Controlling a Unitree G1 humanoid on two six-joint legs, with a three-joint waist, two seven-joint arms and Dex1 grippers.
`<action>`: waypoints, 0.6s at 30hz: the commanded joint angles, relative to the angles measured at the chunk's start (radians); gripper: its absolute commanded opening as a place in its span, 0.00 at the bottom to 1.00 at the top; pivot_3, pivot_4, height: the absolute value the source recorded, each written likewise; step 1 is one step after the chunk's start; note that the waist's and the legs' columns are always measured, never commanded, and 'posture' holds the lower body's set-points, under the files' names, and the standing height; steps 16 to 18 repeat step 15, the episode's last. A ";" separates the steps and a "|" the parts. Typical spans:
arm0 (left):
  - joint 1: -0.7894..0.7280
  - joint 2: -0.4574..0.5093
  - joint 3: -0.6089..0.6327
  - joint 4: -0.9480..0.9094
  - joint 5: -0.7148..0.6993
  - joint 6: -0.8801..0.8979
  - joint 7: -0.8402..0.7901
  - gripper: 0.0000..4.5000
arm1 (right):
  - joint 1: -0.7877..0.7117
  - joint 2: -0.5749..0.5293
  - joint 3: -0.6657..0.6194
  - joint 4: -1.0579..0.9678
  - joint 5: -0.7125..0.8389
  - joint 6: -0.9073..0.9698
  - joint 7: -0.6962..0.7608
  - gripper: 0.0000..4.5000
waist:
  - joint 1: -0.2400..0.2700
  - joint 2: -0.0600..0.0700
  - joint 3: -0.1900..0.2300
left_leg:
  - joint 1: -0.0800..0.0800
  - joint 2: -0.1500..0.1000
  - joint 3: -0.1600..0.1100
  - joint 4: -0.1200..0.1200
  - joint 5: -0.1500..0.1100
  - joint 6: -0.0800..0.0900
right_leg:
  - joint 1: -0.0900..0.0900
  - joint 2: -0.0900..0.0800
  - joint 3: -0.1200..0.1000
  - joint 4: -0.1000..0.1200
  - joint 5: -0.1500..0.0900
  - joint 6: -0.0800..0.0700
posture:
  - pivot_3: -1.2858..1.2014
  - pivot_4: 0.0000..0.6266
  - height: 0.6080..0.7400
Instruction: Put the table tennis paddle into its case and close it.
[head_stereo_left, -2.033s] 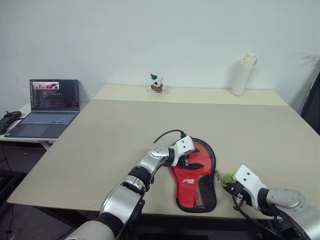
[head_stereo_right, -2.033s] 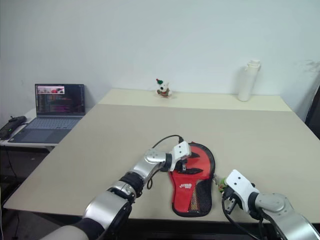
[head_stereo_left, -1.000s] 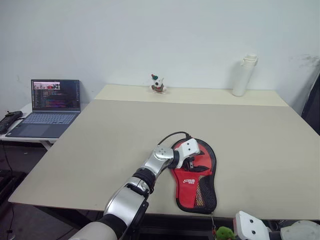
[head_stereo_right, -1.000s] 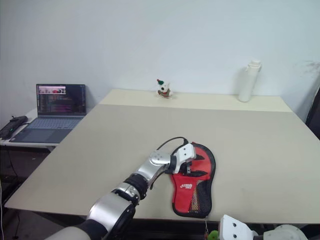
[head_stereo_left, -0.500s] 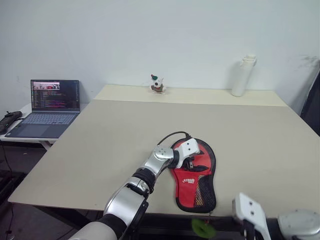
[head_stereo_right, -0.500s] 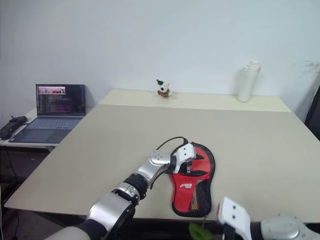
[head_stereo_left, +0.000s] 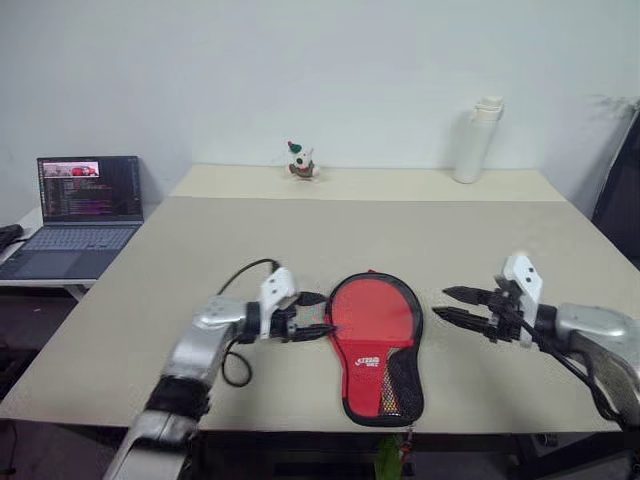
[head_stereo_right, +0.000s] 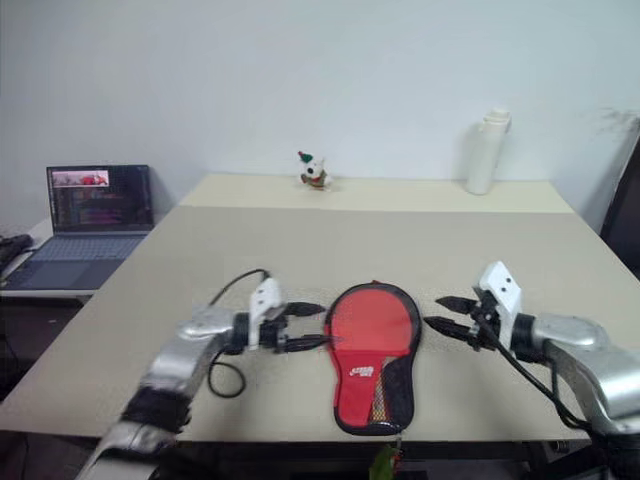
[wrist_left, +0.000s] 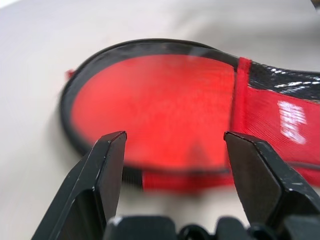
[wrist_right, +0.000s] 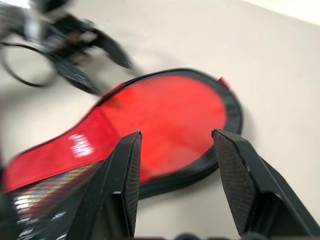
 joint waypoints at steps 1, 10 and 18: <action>0.100 0.032 0.084 -0.218 -0.066 0.100 0.099 0.75 | -0.075 -0.012 0.023 0.122 -0.059 -0.104 0.089 0.53 | 0.002 0.001 0.002 | 0.000 0.000 0.000 0.000 0.000 0.000 | 0.000 -0.001 0.000 0.000 0.000 0.000 | 0.52 0.24 1.00; 0.144 0.079 0.113 -0.306 -0.087 0.149 0.205 0.75 | -0.119 -0.088 -0.024 0.183 -0.076 -0.102 0.146 0.53 | 0.011 0.002 0.007 | 0.000 -0.004 0.001 0.002 0.000 0.000 | 0.001 -0.004 0.000 0.000 0.003 0.001 | 0.52 0.24 1.00; 0.156 0.049 0.113 -0.282 -0.076 0.134 0.289 0.75 | -0.076 -0.125 -0.031 0.122 -0.070 -0.041 0.144 0.53 | 0.007 0.003 0.007 | 0.000 -0.003 0.000 0.001 0.000 0.000 | 0.001 -0.004 0.001 0.000 0.003 0.000 | 0.52 0.24 1.00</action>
